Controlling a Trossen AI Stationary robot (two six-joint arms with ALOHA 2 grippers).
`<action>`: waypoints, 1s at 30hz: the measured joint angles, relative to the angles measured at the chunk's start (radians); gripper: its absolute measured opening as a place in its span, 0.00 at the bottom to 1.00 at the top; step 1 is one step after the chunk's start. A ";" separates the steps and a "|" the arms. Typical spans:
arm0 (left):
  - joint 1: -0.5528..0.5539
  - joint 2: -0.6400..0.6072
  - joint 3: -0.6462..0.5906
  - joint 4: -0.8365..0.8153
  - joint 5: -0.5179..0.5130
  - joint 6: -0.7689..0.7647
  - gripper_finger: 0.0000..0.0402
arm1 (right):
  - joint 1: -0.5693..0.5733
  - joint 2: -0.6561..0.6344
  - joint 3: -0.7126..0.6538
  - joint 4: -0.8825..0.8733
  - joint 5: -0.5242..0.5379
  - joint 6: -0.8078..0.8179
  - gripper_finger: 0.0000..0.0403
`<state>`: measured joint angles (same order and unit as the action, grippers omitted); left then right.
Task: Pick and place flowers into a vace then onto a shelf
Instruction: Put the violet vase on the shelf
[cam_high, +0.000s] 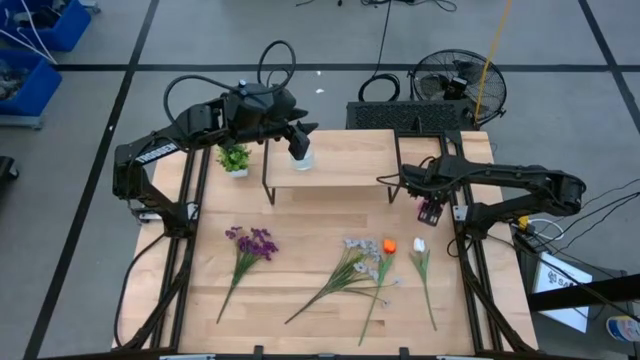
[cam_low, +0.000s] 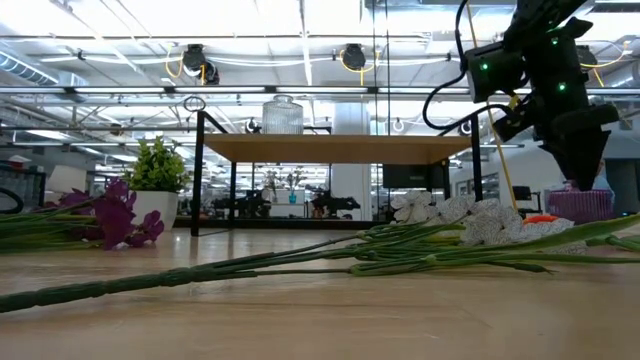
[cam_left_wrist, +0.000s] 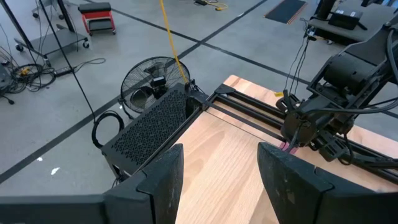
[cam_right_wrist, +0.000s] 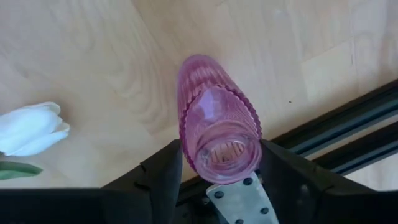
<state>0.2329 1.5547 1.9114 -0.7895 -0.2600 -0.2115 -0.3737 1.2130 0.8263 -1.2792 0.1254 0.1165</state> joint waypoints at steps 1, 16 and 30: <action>0.000 0.000 0.000 0.000 0.000 0.000 0.53 | 0.000 0.000 0.001 0.000 -0.001 0.002 0.45; 0.000 0.000 0.000 0.000 0.000 0.000 0.53 | 0.040 -0.032 -0.001 -0.056 -0.106 0.130 0.37; 0.000 0.000 0.000 0.000 0.000 -0.001 0.53 | 0.227 -0.149 -0.001 -0.047 -0.391 0.317 0.35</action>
<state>0.2332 1.5547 1.9114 -0.7895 -0.2600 -0.2123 -0.1466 1.0639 0.8253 -1.3264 -0.2658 0.4337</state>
